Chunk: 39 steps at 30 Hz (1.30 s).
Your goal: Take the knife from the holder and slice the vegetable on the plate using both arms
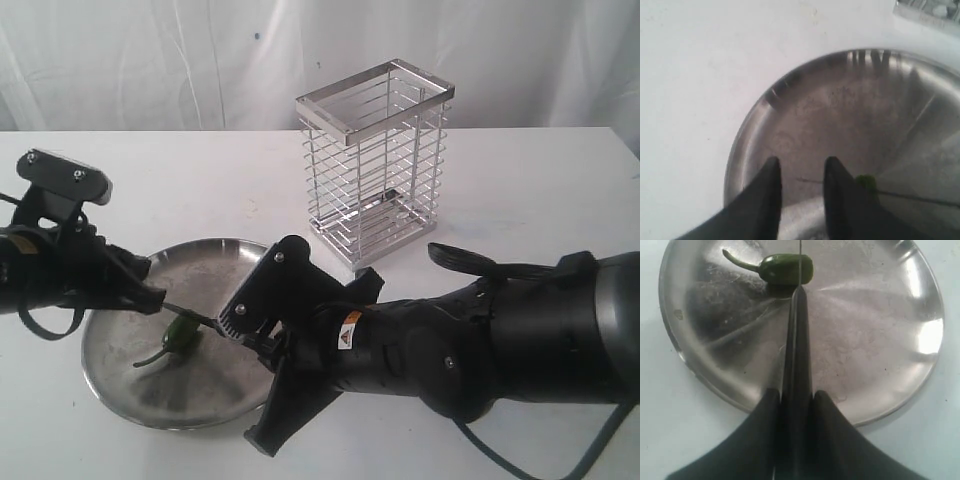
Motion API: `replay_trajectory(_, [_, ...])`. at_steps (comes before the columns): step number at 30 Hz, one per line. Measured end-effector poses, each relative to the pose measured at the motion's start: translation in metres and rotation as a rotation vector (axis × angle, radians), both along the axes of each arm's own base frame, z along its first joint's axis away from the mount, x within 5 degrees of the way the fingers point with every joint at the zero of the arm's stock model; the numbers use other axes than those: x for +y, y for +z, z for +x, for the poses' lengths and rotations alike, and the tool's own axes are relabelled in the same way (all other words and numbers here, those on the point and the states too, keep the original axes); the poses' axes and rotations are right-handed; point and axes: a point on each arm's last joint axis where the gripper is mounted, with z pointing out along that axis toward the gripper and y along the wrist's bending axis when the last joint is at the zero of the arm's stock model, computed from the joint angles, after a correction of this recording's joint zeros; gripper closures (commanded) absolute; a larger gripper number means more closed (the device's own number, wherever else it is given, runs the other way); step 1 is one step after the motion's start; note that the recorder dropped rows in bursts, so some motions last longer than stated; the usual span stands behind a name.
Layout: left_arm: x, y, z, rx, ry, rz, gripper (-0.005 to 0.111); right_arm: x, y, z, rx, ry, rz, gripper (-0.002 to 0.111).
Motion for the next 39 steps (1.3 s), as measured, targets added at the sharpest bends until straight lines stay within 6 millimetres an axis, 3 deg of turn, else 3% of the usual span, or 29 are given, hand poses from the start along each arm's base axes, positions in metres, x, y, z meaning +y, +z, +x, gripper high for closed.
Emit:
replay_trajectory(1, [-0.001, 0.003, 0.002, -0.007, 0.004, -0.011, 0.106, 0.000, 0.000, 0.000, 0.000, 0.000, 0.000, 0.108])
replay_trajectory(3, [-0.005, 0.011, 0.009, 0.013, -0.012, -0.023, 0.106, 0.000, 0.000, 0.000, -0.001, 0.001, -0.001, 0.108])
replay_trajectory(10, [-0.016, 0.003, 0.028, 0.148, -0.057, -0.014, 0.106, 0.000, 0.000, 0.000, -0.001, 0.001, -0.001, 0.108])
replay_trajectory(26, [-0.018, -0.004, 0.028, 0.197, -0.066, -0.008, 0.106, 0.000, 0.000, 0.000, 0.001, 0.002, -0.002, 0.108])
replay_trajectory(39, [-0.030, -0.057, 0.047, 0.236, -0.060, 0.051, 0.106, -0.001, -0.006, 0.000, 0.032, -0.001, -0.021, 0.108])
